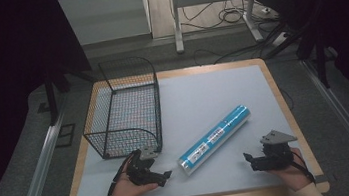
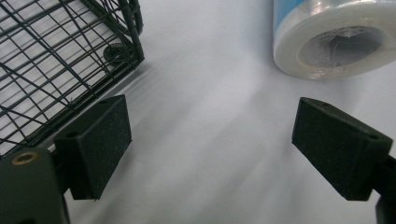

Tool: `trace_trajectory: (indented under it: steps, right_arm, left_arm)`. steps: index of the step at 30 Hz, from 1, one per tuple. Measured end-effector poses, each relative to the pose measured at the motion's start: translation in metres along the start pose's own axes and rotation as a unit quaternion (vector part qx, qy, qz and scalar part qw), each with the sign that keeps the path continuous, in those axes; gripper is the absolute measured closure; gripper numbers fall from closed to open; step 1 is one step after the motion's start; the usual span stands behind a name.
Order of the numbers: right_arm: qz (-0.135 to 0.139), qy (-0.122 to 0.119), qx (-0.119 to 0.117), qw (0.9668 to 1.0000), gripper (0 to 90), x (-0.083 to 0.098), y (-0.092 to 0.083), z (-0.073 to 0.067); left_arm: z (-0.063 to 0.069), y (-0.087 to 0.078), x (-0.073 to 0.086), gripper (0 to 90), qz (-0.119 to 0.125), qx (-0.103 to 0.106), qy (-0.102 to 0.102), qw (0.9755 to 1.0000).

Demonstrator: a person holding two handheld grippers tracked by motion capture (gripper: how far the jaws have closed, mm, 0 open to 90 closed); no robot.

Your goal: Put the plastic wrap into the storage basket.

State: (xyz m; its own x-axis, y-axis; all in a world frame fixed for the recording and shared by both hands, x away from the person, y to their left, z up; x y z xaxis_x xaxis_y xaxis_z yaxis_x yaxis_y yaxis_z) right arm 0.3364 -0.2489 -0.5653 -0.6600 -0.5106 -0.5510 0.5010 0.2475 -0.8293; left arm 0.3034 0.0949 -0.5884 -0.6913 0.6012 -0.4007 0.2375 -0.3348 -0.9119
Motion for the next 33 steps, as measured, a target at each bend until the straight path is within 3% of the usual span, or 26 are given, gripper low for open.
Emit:
trace_trajectory:
  steps: [9, 19, 24, 33]
  right_arm:
    - [-0.011, -0.007, 0.008, 0.9999, 8.0, 0.002, 0.001, -0.002]
    - [-0.002, -0.004, 0.003, 1.0000, 7.4, 0.001, 0.000, -0.001]
    - [0.001, -0.001, -0.003, 1.0000, 7.4, -0.001, -0.001, -0.003]
    - [0.005, -0.002, -0.004, 1.0000, 7.4, -0.001, -0.002, -0.003]
  left_arm:
    - [-0.003, 0.001, 0.002, 13.5, -0.010, -0.010, -0.001, 0.9999]
    - [-0.003, 0.002, 0.002, 13.2, -0.011, -0.007, -0.001, 0.9999]
    - [-0.004, -0.006, -0.001, 15.4, 0.016, -0.010, -0.019, 0.9996]
    - [-0.001, -0.012, -0.003, 17.0, 0.018, -0.012, -0.014, 0.9997]
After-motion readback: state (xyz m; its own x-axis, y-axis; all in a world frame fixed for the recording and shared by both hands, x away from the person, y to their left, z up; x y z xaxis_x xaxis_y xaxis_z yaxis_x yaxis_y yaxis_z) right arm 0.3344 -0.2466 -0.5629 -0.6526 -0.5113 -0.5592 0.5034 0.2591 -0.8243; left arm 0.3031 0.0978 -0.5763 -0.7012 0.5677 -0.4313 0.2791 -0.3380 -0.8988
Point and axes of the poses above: each handheld gripper's, and its own axes: y roughly forward along the jaws, x roughly out of its underside, z roughly to its right, the point moved 8 cm from there along y, roughly forward along the jaws, and after that the axes turned 15 degrees about -z, right-handed, at the moved point
